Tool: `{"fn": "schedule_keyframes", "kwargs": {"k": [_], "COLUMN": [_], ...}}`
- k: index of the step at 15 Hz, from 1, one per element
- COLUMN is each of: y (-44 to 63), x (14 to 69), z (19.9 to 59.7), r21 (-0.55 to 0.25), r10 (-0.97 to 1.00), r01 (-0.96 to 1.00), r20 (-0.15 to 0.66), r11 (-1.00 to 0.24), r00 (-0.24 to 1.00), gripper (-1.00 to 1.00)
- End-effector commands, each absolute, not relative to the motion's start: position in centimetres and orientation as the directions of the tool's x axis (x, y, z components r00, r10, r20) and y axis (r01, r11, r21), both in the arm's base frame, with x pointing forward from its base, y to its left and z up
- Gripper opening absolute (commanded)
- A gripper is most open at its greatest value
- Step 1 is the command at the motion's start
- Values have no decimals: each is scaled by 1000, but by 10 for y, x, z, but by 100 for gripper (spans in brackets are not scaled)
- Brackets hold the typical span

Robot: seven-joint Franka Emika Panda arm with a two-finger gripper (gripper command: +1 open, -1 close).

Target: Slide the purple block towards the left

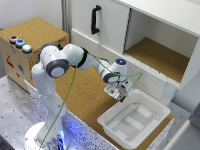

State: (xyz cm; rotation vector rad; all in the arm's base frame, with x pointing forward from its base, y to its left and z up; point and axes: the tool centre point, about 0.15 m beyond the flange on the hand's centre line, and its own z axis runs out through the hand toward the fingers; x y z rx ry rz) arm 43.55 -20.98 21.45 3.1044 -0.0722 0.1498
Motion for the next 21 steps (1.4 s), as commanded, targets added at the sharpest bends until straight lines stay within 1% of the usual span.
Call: {"fn": "schedule_keyframes", "kwargs": {"k": [1,5,9,13,16,21], "y": [-184,-163,-144,-122,-106,-84], "x": [449,457,451,460,457,463], "z": [207,210,206,214,209,212], "r21": [9,2,12,4,12,18], "r10": [-47,-58,-62,-85,-71,-67], "r01": [-48,-58,-63,-86,-72,-68], "r20": [47,57,33,56,37,36], "r11": [-999,-998,-998,-996,-997,-998], "r00": [998,997,998,995,997,997], "gripper": [-100,-100,-100,-100,-100,-100]}}
